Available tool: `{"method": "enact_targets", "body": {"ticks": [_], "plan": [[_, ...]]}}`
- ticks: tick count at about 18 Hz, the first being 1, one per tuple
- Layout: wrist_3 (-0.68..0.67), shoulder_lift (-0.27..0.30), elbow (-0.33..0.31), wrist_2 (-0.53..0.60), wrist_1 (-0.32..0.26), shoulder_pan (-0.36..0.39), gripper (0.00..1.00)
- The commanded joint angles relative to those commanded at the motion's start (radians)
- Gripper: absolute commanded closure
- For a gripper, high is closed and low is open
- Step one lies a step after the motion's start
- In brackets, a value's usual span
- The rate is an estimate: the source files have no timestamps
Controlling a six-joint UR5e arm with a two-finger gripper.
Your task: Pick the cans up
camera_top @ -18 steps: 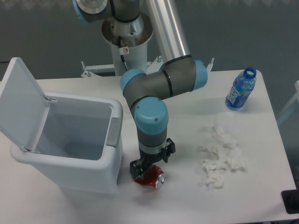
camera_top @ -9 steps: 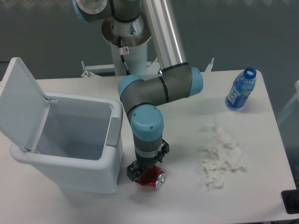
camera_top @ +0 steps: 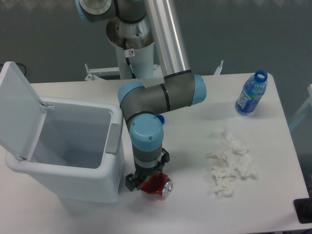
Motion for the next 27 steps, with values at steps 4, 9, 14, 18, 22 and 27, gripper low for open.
{"method": "enact_targets", "body": {"ticks": [4,9,14,18,22,27], "plan": [[0.005,-0.006,0.003,0.0,0.0,0.003,0.0],[0.014,-0.008,-0.005,0.002,-0.006,0.012,0.0],[0.031,-0.006,-0.009,0.002,-0.055,0.017,0.0],[0.031,-0.009,-0.009,0.002,-0.054,0.017,0.01],[0.031,-0.009,0.023,-0.002,-0.048,0.061,0.0],[0.02,-0.034,0.072,-0.002,-0.04,0.1,0.0]]}}
